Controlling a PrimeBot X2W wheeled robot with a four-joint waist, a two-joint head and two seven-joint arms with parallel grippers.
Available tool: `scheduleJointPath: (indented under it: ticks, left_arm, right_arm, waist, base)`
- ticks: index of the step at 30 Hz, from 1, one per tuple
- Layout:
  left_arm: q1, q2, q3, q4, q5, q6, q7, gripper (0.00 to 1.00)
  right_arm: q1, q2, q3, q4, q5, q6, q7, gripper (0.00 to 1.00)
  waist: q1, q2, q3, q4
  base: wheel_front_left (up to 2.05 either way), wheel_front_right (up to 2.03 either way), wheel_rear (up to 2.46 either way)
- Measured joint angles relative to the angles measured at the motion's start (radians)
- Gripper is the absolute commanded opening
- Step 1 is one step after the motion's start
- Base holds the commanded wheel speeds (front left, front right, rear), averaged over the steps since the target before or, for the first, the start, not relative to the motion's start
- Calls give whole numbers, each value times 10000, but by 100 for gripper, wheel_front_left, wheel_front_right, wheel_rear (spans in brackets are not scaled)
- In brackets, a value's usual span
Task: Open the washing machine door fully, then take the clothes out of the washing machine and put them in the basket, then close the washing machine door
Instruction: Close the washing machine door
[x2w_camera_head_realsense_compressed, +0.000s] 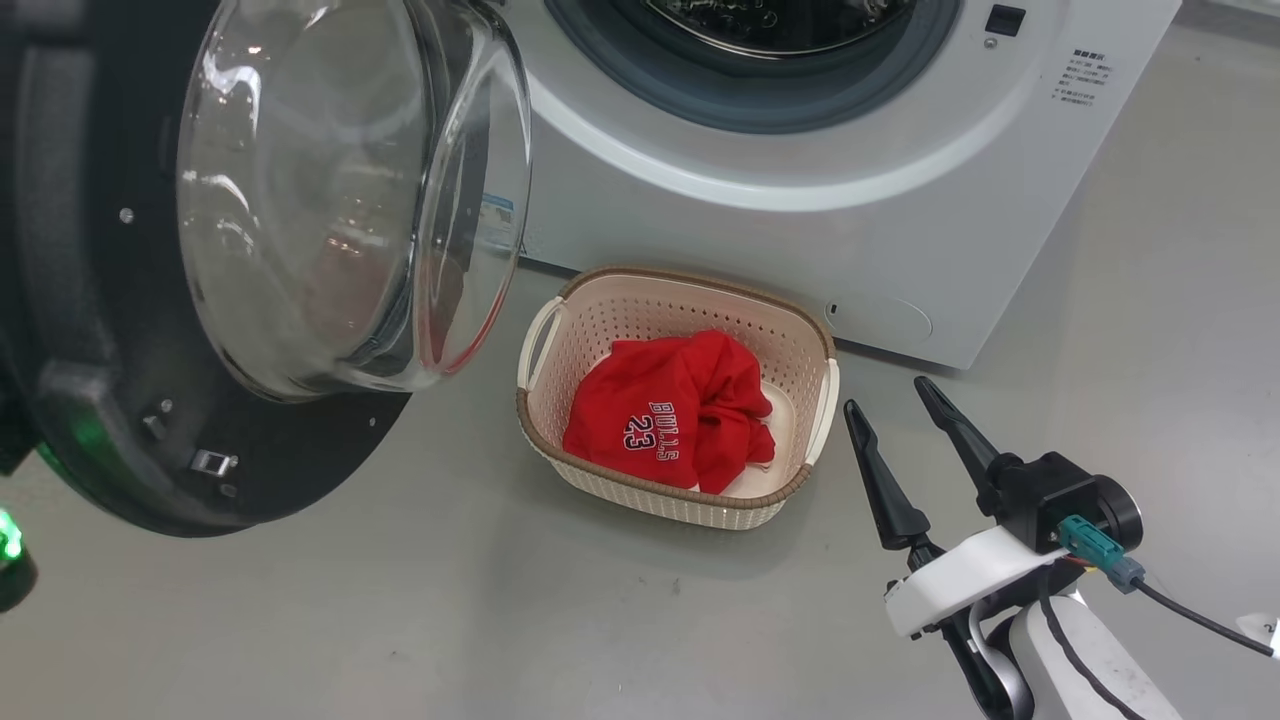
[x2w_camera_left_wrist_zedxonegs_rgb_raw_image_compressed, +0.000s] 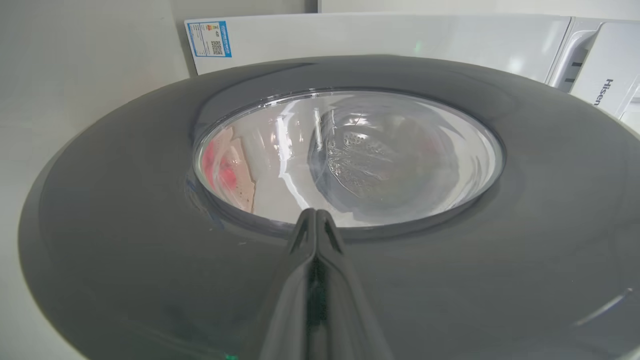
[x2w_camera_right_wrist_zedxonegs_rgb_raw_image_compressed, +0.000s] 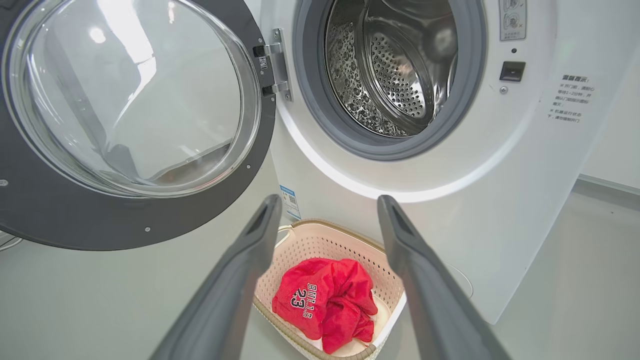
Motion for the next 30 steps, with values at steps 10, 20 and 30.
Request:
scheduleJointPath:
  ticks: [10, 20, 30]
  left_arm:
    - [451, -830, -2, -642, -625, -186, 1081, 0]
    - [1115, -1469, -199, -1524, -811, -268, 1764, 0]
    - [1778, -1576, -430, -2696, -326, -366, 1404, 0]
  right_arm:
    - [29, 40, 12, 12, 12, -2, -71, 100]
    - [135, 77, 13, 17, 61, -6, -73, 100]
    - [174, 104, 19, 27, 63, -6, -73, 100]
  waist:
    - [0, 0, -167, 52]
    - [0, 0, -250, 42]
    - [0, 0, -316, 36]
  base:
    - [0, 0, 0]
    - [0, 0, 0]
    - [0, 0, 0]
